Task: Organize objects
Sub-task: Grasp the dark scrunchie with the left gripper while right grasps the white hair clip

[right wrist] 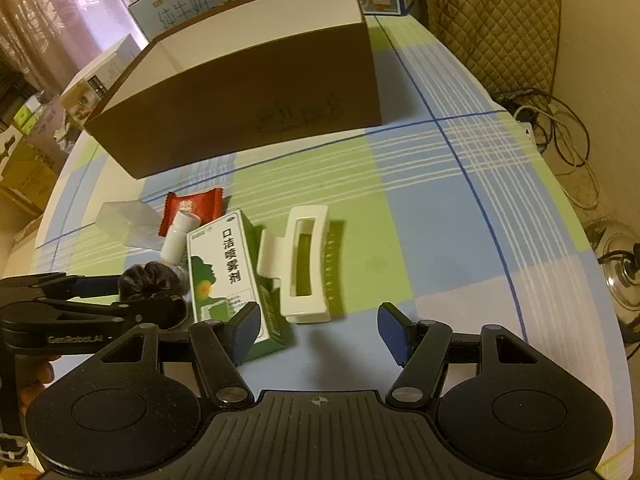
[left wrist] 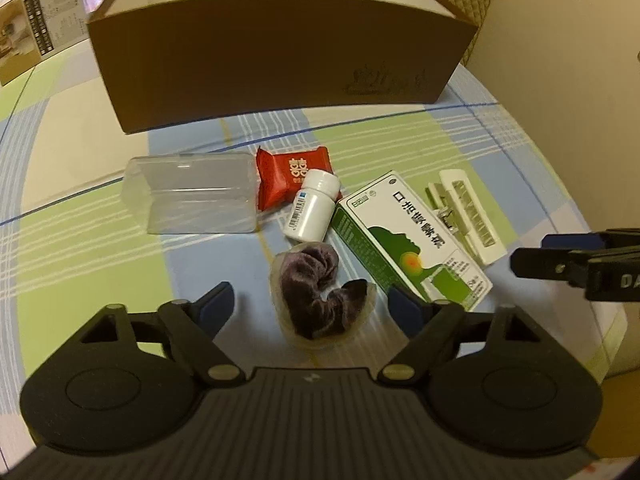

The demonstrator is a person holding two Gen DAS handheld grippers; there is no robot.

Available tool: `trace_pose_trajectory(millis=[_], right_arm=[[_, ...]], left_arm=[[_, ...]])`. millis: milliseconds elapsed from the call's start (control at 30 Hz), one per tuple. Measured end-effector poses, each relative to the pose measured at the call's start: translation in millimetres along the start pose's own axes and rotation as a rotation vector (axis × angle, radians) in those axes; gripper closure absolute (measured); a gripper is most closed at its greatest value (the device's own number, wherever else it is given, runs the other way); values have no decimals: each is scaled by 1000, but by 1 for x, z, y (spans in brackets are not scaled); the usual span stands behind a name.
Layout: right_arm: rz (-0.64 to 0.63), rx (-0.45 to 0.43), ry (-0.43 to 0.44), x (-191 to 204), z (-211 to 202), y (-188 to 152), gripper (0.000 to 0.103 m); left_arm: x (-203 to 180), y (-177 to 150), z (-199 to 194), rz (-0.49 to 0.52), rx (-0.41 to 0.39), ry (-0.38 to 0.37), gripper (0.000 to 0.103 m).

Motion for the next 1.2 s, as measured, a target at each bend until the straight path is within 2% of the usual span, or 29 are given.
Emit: trace_pose_trajectory(millis=[167, 267, 367, 400, 433, 567, 600, 767, 1000, 1100, 1200], right_arm=[[14, 6, -8, -5, 3, 1, 41], [18, 8, -9, -5, 5, 3, 41], [17, 6, -3, -3, 6, 5, 41], [15, 3, 1, -2, 7, 5, 41], [11, 2, 3, 0, 8, 6, 41], [-6, -1, 12, 7, 12, 9, 41], [-11, -1, 15, 8, 13, 10, 41], [-38, -15, 26, 17, 18, 17, 41], [-65, -28, 46, 31, 33, 26, 41], [-72, -30, 26, 34, 42, 28, 41], [-83, -65, 32, 36, 45, 30, 42]], left_arm=[[-1, 4, 9, 30, 5, -4, 30], [-3, 3, 14, 50, 15, -4, 39], [-5, 0, 18, 59, 25, -7, 50], [-4, -1, 18, 65, 22, 0, 58], [-5, -1, 17, 75, 19, 2, 62], [-4, -1, 11, 75, 1, -5, 74], [-3, -1, 9, 75, -3, -4, 80], [2, -3, -3, 58, -19, 15, 82], [28, 0, -26, -17, -66, 75, 82], [39, -2, -32, -54, -73, 97, 82], [47, -5, -36, -83, -75, 109, 82]])
Point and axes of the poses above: each gripper's, at about its wrist camera, not at the fingertips, and z roughly the way its jaws point, x to its left, y to its top, the point moved 9 cm from there along z, roughly the way its jaws point, and after that the axes turned 15 degrees about -y, right-handed, at the moved point
